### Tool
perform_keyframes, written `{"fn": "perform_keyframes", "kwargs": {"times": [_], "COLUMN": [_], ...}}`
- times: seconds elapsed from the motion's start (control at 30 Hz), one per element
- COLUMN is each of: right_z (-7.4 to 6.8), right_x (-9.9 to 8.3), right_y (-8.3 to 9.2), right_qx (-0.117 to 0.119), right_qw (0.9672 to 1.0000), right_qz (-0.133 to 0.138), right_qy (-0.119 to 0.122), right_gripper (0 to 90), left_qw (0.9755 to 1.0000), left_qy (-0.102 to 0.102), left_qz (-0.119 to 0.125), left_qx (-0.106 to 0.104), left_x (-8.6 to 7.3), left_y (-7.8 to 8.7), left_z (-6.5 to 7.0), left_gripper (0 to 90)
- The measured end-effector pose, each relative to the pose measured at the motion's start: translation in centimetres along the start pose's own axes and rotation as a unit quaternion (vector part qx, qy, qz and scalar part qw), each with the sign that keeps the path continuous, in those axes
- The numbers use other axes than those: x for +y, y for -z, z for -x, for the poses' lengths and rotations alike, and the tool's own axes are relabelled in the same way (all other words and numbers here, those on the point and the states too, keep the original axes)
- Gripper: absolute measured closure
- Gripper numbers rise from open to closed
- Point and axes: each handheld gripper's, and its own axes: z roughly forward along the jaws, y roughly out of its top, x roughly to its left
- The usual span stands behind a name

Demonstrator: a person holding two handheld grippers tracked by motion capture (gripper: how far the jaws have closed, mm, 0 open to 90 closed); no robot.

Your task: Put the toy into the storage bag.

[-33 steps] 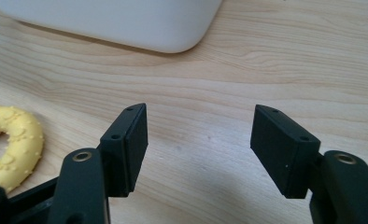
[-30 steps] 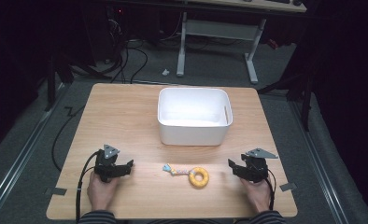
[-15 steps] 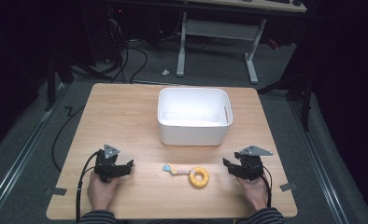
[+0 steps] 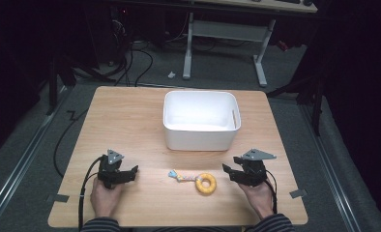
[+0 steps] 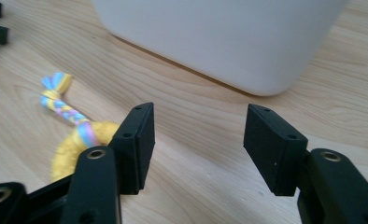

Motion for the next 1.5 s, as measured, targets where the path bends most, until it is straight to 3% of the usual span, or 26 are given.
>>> {"fn": "perform_keyframes", "kwargs": {"times": [0.1, 0.33, 0.43, 0.67, 0.77, 1.07, 1.3, 1.5], "right_z": [-0.6, -2.0, -2.8, -3.3, -3.4, -3.2, -3.5, -3.6], "right_x": [0.6, 1.6, 1.7, 1.2, 0.9, 0.8, 0.5, 0.1], "right_y": [-0.2, -1.1, -1.8, -3.7, -4.1, -4.4, -5.7, -6.0], "right_qx": [0.023, 0.052, 0.073, 0.098, 0.095, 0.089, 0.083, 0.08], "right_qw": [0.9997, 0.9978, 0.9951, 0.9898, 0.988, 0.9859, 0.9795, 0.9775], "right_qz": [-0.002, -0.024, -0.041, -0.085, -0.105, -0.129, -0.167, -0.178], "right_qy": [0.0, 0.034, 0.053, 0.06, 0.061, 0.06, 0.076, 0.08], "right_gripper": [45.9, 47.8, 49.3, 53.1, 53.6, 54.7, 56.1, 61.0], "left_qw": [1.0, 1.0, 1.0, 1.0, 1.0, 1.0, 1.0, 1.0], "left_qy": [0.0, 0.0, 0.0, 0.0, 0.0, 0.002, 0.002, 0.003], "left_qz": [0.0, 0.0, 0.0, 0.0, 0.0, 0.001, 0.001, 0.001], "left_qx": [0.0, 0.0, 0.0, 0.0, 0.0, 0.0, 0.001, 0.002], "left_x": [0.0, 0.0, 0.0, 0.0, 0.0, 0.0, 0.0, 0.0], "left_y": [0.0, 0.0, 0.0, 0.0, 0.0, 0.0, 0.0, 0.1], "left_z": [0.0, 0.0, 0.0, 0.0, 0.0, 0.0, 0.0, 0.0], "left_gripper": [17.6, 17.6, 17.7, 17.7, 17.8, 18.3, 18.5, 18.4]}}
